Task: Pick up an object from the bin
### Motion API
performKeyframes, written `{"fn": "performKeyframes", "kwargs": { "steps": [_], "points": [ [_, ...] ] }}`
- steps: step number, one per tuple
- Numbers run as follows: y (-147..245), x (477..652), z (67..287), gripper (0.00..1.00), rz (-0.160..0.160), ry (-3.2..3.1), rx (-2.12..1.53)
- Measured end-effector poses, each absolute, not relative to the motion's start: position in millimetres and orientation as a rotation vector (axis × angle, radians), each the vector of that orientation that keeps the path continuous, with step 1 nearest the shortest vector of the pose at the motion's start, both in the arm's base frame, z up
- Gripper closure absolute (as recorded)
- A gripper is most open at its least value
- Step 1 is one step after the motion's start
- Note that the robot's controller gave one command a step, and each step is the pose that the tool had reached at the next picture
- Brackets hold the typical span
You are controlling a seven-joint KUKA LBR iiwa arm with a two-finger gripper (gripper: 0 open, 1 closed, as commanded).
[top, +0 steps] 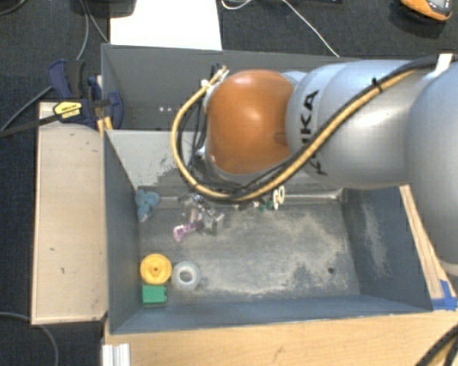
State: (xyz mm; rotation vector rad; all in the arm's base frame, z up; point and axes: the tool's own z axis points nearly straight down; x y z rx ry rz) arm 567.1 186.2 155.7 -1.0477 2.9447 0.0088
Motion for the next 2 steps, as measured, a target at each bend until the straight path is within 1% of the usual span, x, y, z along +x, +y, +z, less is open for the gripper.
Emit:
{"fn": "performKeyframes", "kwargs": {
  "steps": [2],
  "points": [
    [186.4,566.8,169.6,1.0,0.009,2.946,-1.044]
  ]
}}
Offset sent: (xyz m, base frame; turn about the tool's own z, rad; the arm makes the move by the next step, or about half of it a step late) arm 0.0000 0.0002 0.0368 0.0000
